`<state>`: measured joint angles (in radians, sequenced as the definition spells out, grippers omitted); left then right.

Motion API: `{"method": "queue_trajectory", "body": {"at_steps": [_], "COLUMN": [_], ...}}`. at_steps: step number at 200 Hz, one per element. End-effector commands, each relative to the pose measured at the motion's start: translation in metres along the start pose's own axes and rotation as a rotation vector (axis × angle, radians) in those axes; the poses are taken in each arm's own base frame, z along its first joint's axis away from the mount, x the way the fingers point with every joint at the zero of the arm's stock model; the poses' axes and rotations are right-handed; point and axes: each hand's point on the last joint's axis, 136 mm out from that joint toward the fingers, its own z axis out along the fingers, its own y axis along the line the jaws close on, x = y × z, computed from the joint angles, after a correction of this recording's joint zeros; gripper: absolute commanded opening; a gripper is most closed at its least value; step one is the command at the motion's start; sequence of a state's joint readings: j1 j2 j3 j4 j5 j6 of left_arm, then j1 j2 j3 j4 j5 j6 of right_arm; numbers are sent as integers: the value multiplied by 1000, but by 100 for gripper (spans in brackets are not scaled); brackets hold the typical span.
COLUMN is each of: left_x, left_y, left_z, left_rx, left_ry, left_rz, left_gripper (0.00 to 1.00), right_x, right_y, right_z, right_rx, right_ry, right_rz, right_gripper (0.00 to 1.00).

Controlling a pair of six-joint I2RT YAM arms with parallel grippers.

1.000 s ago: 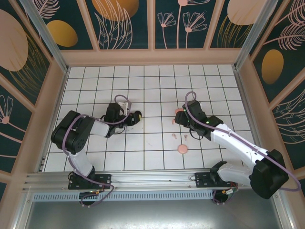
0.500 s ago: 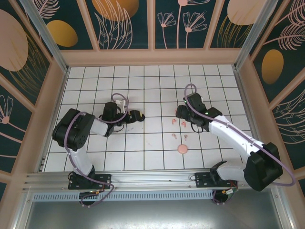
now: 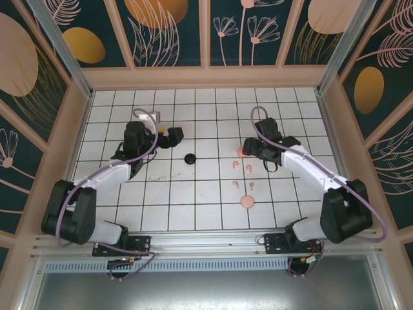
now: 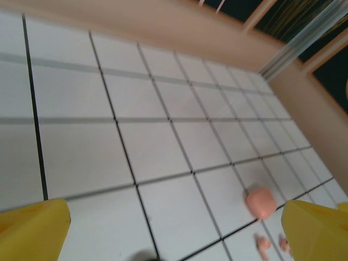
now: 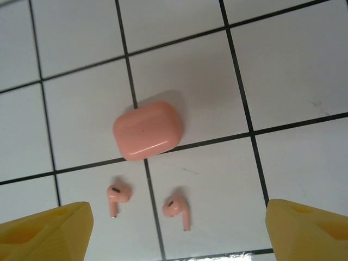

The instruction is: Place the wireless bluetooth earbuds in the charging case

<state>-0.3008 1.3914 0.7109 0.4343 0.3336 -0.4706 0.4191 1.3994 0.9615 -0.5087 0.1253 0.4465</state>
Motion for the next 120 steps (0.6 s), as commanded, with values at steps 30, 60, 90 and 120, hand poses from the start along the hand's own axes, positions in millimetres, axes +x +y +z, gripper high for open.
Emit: {"method": "queue_trajectory", "body": {"at_steps": [30,60,90,120], "left_x": [-49,-52,-42,-36], "left_y": [0,5,12,-1], "left_z": [-32,-34,-30,-26], "left_rx": [-127,-151,-158,-72], "left_ry": [-156,-179,-169,-147], "left_rz": [0,-87,-139,-95], "left_gripper": [99,99,99,99], "right_x": [-18,-24,-22,-17], "right_y": [27,31,29,29], "right_z": [32,55,71,80], "right_rx": [-58,-27,13,17], "right_ry": [51,97,144,191], "right_rz": [-165,-233,-302,-335], "right_gripper": [85,86,86,86]}}
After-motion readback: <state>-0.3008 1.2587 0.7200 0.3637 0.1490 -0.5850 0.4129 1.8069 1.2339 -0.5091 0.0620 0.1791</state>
